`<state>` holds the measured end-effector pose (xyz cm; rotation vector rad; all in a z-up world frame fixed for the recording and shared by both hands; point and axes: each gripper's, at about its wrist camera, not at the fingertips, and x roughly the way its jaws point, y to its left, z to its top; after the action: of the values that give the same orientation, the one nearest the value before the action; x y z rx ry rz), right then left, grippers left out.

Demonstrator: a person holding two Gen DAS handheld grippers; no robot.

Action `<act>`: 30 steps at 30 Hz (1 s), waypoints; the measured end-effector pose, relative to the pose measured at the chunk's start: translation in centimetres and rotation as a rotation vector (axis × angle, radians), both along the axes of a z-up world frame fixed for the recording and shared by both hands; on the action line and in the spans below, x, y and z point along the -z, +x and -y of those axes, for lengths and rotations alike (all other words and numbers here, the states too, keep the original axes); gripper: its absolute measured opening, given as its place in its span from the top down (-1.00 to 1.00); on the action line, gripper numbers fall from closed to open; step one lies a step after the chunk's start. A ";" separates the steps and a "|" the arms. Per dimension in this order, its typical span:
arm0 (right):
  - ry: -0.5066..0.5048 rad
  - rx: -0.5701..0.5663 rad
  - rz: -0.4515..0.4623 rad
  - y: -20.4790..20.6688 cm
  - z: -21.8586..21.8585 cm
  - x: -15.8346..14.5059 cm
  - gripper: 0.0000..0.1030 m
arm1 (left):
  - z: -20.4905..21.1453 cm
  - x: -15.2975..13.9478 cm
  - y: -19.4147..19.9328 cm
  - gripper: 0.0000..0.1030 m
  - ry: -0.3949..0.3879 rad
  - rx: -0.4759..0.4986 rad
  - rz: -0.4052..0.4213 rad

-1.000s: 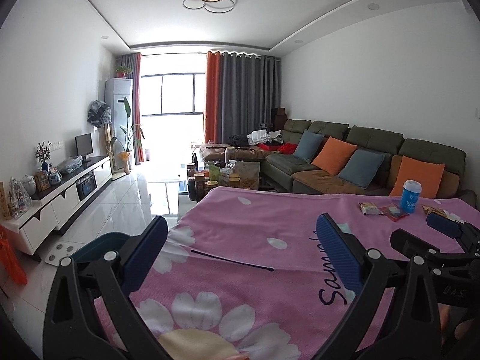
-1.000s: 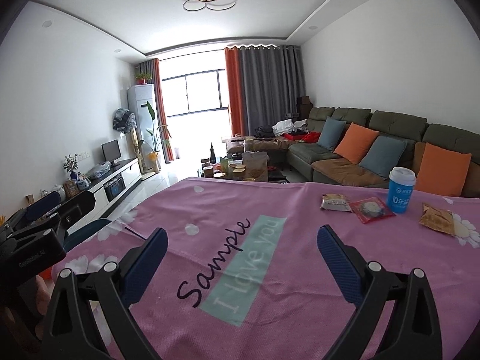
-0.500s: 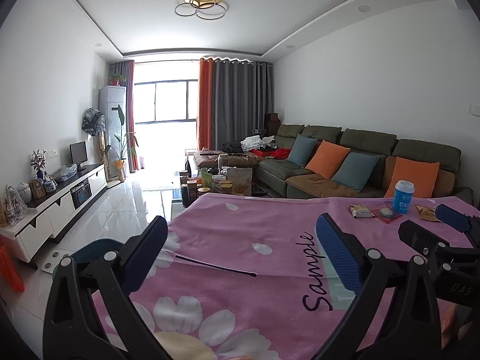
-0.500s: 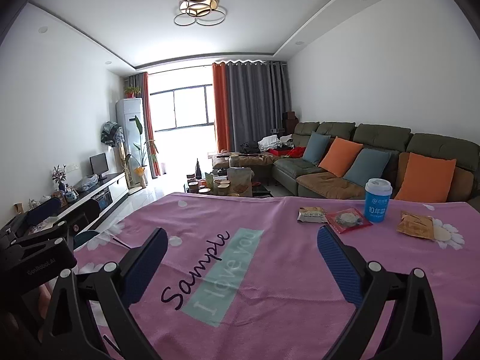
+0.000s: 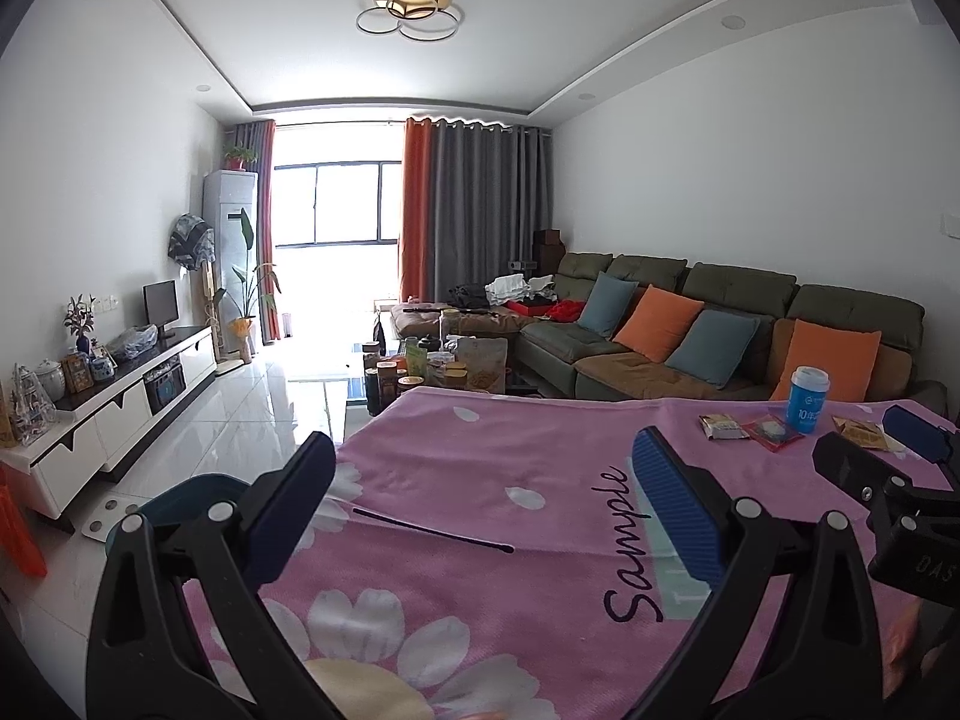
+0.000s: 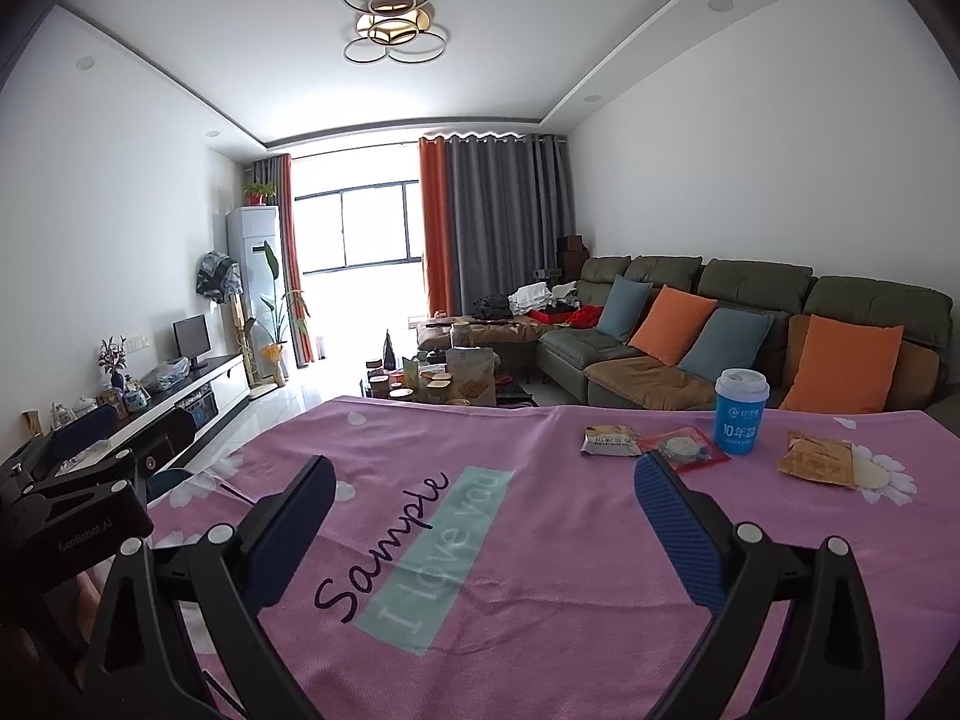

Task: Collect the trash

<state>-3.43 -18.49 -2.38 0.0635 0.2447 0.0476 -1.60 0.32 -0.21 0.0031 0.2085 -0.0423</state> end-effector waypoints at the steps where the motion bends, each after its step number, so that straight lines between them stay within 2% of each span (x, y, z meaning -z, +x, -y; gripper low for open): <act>1: 0.001 0.000 0.002 -0.1 0.1 0.0 -0.87 | 0.0 0.0 0.0 -0.89 0.000 -0.002 0.001; 30: -0.006 0.006 0.016 0.0 0.2 -0.4 -0.87 | -0.7 -0.3 -0.2 -0.89 0.002 -0.004 -0.003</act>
<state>-3.42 -18.69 -2.00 0.0577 0.2290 0.0419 -1.79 1.01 0.05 0.0049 0.2114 -0.0381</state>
